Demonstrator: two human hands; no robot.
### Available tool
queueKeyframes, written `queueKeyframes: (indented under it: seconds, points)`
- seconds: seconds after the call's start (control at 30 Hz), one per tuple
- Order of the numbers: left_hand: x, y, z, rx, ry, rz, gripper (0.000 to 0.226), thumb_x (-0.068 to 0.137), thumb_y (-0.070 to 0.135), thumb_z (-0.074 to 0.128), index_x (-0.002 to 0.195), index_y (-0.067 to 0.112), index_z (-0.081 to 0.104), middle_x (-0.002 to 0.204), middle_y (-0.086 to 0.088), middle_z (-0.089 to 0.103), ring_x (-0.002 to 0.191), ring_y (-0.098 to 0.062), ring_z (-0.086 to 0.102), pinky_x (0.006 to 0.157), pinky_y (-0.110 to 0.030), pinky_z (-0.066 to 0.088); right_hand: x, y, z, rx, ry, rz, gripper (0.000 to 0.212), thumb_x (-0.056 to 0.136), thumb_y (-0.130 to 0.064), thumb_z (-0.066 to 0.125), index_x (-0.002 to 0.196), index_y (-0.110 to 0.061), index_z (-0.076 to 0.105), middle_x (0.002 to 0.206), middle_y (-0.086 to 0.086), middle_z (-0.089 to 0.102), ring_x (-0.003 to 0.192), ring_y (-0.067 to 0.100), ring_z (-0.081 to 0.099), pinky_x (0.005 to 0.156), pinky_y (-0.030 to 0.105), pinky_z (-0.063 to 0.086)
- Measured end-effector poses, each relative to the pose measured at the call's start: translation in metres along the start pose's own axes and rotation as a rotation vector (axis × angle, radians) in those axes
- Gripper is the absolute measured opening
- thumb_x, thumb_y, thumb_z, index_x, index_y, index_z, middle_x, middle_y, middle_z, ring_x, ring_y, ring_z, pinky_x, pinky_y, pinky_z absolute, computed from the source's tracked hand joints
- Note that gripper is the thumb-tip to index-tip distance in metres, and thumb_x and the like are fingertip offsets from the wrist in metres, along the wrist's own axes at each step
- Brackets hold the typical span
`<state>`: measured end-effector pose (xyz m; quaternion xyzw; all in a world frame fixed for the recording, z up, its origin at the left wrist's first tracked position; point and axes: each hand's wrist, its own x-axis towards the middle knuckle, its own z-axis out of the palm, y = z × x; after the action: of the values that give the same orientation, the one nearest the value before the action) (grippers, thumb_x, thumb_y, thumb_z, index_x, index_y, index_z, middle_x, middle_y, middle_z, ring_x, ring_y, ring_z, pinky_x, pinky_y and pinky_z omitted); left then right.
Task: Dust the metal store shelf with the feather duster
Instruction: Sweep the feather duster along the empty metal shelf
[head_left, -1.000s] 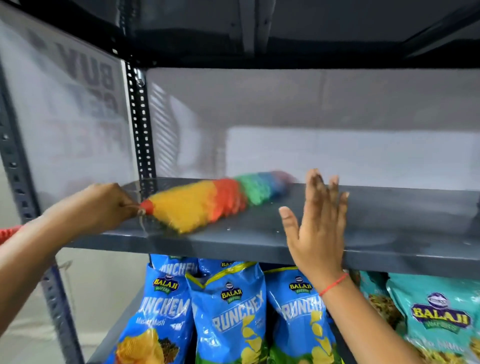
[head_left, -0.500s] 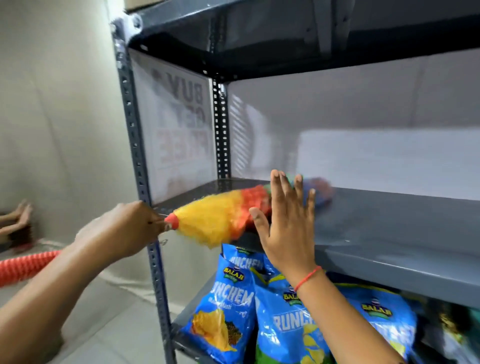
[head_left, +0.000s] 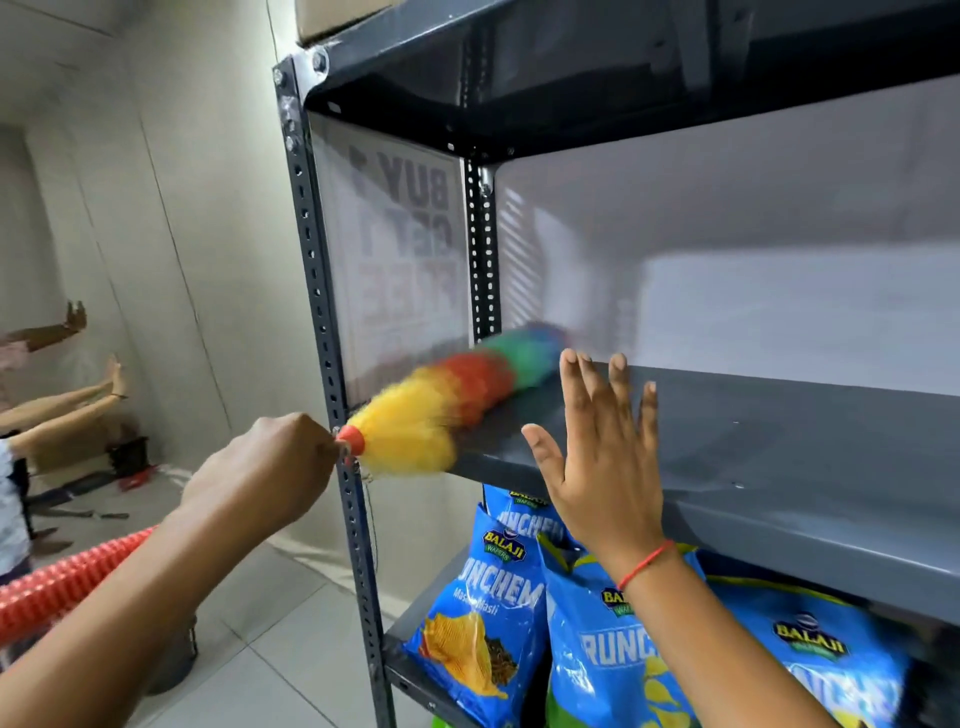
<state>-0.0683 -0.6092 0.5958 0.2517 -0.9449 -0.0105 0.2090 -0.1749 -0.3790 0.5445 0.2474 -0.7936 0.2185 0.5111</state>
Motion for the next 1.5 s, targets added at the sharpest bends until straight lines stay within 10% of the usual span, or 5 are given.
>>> queueKeyframes:
  seconds: [0.3, 0.4, 0.93, 1.23, 1.5]
  points:
    - [0.009, -0.005, 0.004, 0.006, -0.028, -0.014, 0.043, 0.091, 0.042, 0.050, 0.054, 0.019, 0.050, 0.059, -0.003, 0.055, 0.048, -0.021, 0.051, 0.046, -0.024, 0.038, -0.001, 0.001, -0.001, -0.009, -0.040, -0.020, 0.063, 0.092, -0.050, 0.026, 0.140, -0.009, 0.025, 0.143, 0.016, 0.040, 0.135, 0.033, 0.019, 0.109, 0.056, 0.013]
    - [0.014, -0.009, -0.001, 0.016, 0.010, -0.057, 0.031, 0.091, 0.041, 0.049, 0.078, 0.019, 0.066, 0.064, -0.004, 0.055, 0.060, -0.026, 0.059, 0.056, -0.028, 0.047, 0.000, -0.001, -0.003, -0.019, -0.059, -0.021, 0.063, 0.092, -0.049, 0.028, 0.140, -0.009, 0.027, 0.142, 0.015, 0.040, 0.135, 0.035, 0.022, 0.109, 0.056, 0.012]
    - [0.024, 0.063, 0.020, -0.152, -0.050, 0.759, 0.068, 0.068, 0.083, 0.016, 0.100, 0.045, 0.063, 0.085, 0.014, 0.073, 0.073, -0.008, 0.066, 0.069, -0.033, 0.056, -0.014, 0.041, -0.042, -0.171, 0.048, -0.040, 0.058, 0.092, -0.046, 0.032, 0.139, -0.012, 0.025, 0.145, 0.013, 0.032, 0.137, 0.028, 0.013, 0.109, 0.055, 0.010]
    - [0.044, 0.150, 0.035, -0.221, 0.078, 1.062, 0.047, 0.080, 0.070, 0.026, 0.100, 0.044, 0.060, 0.084, 0.008, 0.073, 0.077, -0.011, 0.065, 0.051, -0.026, 0.048, -0.031, 0.092, -0.099, -0.387, 0.083, 0.041, 0.058, 0.096, -0.050, 0.021, 0.138, -0.011, 0.025, 0.144, 0.013, 0.031, 0.138, 0.026, 0.010, 0.110, 0.053, 0.006]
    - [0.011, 0.281, 0.042, -0.162, 0.083, 1.241, 0.043, 0.093, 0.053, 0.027, 0.107, 0.028, 0.059, 0.111, -0.008, 0.066, 0.102, -0.031, 0.062, 0.080, -0.037, 0.049, -0.050, 0.143, -0.156, -0.526, 0.131, 0.142, 0.059, 0.095, -0.053, 0.022, 0.136, -0.011, 0.028, 0.142, 0.012, 0.033, 0.136, 0.029, 0.014, 0.110, 0.052, 0.005]
